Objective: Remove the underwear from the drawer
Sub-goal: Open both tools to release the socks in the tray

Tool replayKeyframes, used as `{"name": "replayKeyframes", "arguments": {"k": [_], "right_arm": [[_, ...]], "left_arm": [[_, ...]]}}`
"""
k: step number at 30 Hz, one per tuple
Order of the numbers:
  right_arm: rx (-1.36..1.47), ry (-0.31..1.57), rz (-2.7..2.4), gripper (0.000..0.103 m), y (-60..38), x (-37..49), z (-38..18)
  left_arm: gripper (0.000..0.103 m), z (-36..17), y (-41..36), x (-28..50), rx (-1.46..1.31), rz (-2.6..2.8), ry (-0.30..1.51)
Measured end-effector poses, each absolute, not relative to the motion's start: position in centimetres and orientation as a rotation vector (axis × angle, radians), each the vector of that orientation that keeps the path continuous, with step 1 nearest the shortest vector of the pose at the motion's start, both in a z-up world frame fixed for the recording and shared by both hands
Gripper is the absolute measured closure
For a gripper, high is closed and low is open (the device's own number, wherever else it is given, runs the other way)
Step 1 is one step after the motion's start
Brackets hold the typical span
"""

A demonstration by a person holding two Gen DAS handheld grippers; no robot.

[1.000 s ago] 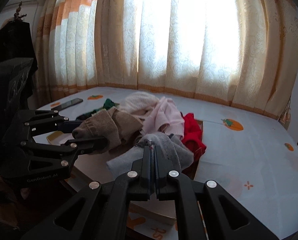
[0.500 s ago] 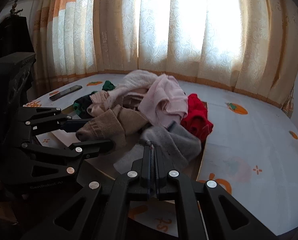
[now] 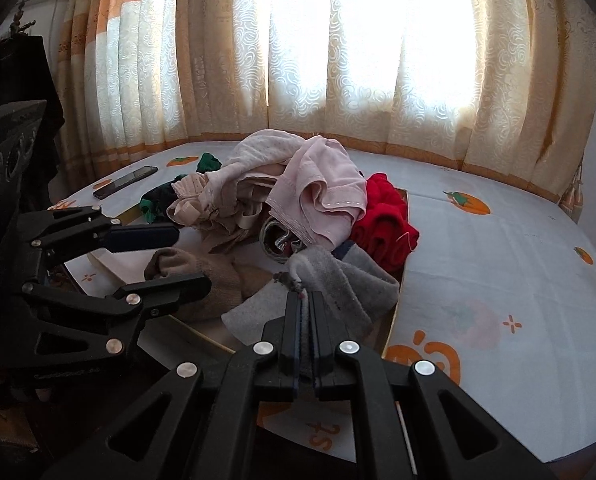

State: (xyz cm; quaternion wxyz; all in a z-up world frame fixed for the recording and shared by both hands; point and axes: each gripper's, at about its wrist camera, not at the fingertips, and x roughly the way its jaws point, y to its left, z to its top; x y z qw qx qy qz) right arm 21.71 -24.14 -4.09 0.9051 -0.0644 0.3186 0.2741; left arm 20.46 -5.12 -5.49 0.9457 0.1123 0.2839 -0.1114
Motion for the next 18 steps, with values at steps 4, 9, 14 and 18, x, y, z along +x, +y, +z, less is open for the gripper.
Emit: {"name": "replayKeyframes", "arguments": {"k": [4,9,14,18], "right_arm": [[-0.135,0.668,0.553,0.078,-24.3,21.6,-4.0],[-0.108,0.628,0.546,0.039,-25.1,20.6,-3.3],[-0.106,0.624,0.552,0.039,-25.6,19.1,-2.9],[-0.110,0.615,0.568,0.039,-25.8,17.3,-2.6]], "left_arm": [[0.040,-5.1,-5.0,20.0,0.227,-0.219,0.562],[0.032,-4.7,-4.7,19.1,0.217,-0.212,0.549],[0.031,-4.3,-4.3,17.7,0.199,-0.219,0.545],[0.029,-4.2,-4.1,16.4,0.192,-0.228,0.539]]}}
